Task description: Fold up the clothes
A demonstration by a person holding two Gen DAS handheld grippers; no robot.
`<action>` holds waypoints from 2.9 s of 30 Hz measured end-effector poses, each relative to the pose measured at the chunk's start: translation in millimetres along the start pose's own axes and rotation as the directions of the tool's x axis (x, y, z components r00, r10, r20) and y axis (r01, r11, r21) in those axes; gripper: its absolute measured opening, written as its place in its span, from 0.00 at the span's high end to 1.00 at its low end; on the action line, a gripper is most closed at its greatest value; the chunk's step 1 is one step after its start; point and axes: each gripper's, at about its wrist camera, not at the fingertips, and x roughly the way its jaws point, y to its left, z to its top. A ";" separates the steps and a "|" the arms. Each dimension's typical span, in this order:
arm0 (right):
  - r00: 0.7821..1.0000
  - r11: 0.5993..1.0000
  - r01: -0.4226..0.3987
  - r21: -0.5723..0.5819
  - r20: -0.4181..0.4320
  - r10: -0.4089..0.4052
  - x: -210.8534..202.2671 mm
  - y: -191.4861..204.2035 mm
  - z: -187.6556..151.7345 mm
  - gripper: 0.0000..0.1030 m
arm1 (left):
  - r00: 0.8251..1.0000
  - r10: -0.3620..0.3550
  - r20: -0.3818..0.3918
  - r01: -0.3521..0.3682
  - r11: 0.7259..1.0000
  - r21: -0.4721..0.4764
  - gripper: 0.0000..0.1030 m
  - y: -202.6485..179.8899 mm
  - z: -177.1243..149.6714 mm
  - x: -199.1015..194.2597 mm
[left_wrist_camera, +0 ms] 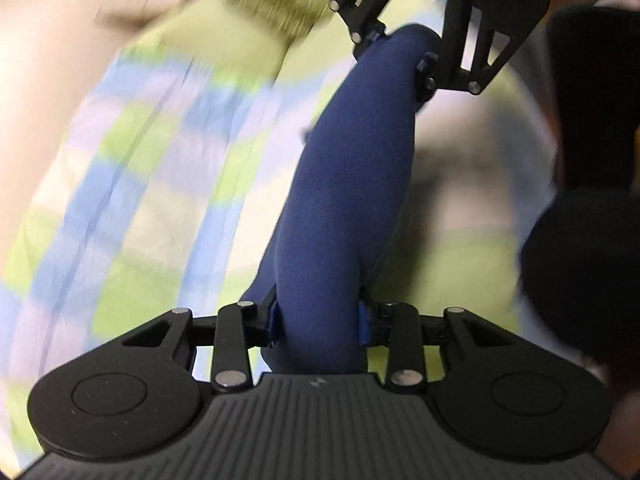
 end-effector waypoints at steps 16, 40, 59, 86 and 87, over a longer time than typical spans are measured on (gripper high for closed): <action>0.655 0.740 0.642 0.201 -0.645 -0.394 -254.4 -93.0 -321.4 0.73 | 0.740 -0.370 0.562 0.112 0.891 0.440 0.60 -146.8 425.0 100.6; 0.615 0.419 0.760 0.497 -0.758 -0.216 -268.2 73.2 -436.0 0.52 | 0.634 -0.674 0.380 0.450 0.721 0.527 0.38 -253.2 400.7 169.2; 0.573 -0.060 0.789 0.611 -0.768 -0.285 -287.0 80.2 -466.2 0.69 | 0.624 -0.664 0.412 0.593 0.746 0.304 0.37 -254.1 431.8 182.4; 0.555 -0.340 0.709 0.618 -0.786 -0.271 -322.9 112.2 -405.1 0.01 | 0.713 -0.565 0.415 0.669 0.725 -0.162 0.00 -224.9 376.1 113.2; 0.558 -0.356 0.702 0.617 -0.787 -0.263 -323.3 115.8 -398.3 0.01 | 0.707 -0.566 0.423 0.674 0.720 -0.162 0.00 -224.8 370.6 106.3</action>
